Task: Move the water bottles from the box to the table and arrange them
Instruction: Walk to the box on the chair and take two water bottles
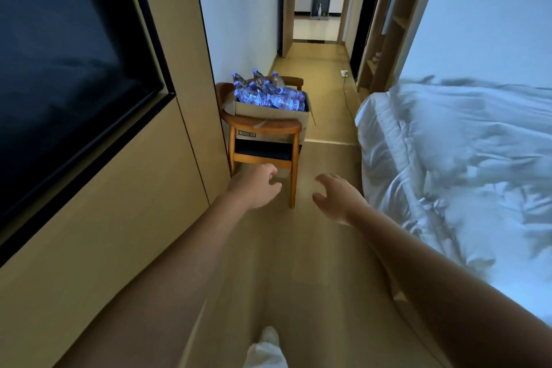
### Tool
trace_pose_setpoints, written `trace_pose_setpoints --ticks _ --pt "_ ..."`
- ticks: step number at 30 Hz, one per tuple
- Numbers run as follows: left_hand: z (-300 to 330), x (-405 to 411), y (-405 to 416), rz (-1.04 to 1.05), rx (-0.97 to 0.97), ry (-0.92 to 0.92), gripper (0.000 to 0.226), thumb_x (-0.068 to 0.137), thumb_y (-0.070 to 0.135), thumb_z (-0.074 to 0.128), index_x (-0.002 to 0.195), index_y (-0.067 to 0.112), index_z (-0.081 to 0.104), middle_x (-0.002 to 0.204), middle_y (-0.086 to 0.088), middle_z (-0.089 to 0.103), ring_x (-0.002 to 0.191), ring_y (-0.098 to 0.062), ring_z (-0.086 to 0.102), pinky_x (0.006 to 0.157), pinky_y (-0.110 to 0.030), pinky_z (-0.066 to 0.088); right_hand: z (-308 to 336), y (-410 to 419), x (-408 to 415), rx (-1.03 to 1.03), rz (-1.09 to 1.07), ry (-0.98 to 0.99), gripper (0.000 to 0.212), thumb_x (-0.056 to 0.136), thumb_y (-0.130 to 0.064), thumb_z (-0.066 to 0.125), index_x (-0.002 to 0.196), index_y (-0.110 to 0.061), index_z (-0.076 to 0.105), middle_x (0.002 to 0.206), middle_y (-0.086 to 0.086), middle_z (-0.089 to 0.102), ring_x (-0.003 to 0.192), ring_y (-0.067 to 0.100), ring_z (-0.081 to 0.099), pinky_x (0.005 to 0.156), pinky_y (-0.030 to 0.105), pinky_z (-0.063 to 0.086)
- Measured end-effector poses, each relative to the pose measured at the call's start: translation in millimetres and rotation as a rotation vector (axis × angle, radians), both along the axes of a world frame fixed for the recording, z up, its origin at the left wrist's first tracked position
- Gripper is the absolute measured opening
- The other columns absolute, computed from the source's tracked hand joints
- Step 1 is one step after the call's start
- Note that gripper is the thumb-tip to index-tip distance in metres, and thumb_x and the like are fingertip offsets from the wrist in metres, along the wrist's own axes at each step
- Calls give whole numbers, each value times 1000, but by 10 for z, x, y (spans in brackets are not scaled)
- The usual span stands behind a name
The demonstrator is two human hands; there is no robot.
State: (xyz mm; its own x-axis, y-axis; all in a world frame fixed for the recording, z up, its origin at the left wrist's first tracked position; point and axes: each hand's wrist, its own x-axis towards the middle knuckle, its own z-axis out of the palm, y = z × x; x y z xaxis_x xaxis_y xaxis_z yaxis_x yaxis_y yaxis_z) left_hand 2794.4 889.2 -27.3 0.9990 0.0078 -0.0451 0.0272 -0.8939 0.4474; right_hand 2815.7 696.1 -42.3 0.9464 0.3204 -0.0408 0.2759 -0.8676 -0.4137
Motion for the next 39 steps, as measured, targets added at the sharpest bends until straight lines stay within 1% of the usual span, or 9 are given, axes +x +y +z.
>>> trace_pose_setpoints --ticks 9,14,18,21,24,30,33,36,39 --pt "-72 1992 607 -25 -38 -5 46 93 35 53 135 18 47 134 -2 55 120 -21 52 81 -26 39 -36 579 1807 59 -26 44 29 93 -25 52 121 -17 52 120 3 57 103 17 57 72 19 37" --pt "-265 2800 716 -36 -43 49 45 93 35 53 134 17 49 133 -4 54 120 -22 52 85 -28 42 -211 718 2649 60 -43 96 28 92 -26 52 118 -17 53 118 4 58 104 19 58 75 23 40" --pt "-396 3461 727 -21 -31 85 46 93 36 52 135 17 48 134 -3 54 120 -22 52 96 -39 46 -361 766 3364 62 -37 132 27 91 -26 51 117 -17 53 117 4 60 103 20 58 72 23 41" --pt "-481 3979 729 -11 -9 100 43 93 36 52 131 17 51 130 -3 56 116 -22 54 93 -39 47 -407 761 3967 45 -18 145 33 90 -26 50 121 -16 51 122 7 57 110 25 55 85 34 47" --pt "-566 4584 715 39 -7 82 39 93 36 53 127 18 54 127 -1 59 113 -20 55 85 -31 45 -477 713 4673 23 16 153 33 90 -24 49 122 -15 50 126 8 54 115 26 51 93 39 45" --pt "-645 5641 606 110 -28 163 38 93 36 53 123 14 55 121 -5 61 108 -21 58 90 -39 49 -513 650 5947 7 136 139 34 91 -21 51 122 -9 56 123 12 58 114 30 53 87 32 40" --pt "-737 5955 598 142 -33 183 37 91 35 55 122 14 57 121 -5 61 110 -22 57 91 -37 47 -645 678 6435 14 129 208 43 90 -28 58 127 -8 49 129 11 52 117 27 49 93 34 39" --pt "-851 6249 678 160 -15 253 35 93 37 53 122 17 56 122 -3 59 111 -22 55 90 -36 46 -778 757 6824 79 165 246 48 86 -32 64 128 -14 50 128 8 55 112 24 52 87 29 40" --pt "-949 6561 817 148 23 296 19 94 35 48 96 19 57 104 -1 60 95 -23 55 76 -35 45 -871 866 7191 91 179 230 51 83 -33 67 128 -14 50 126 6 57 106 19 54 81 25 37"
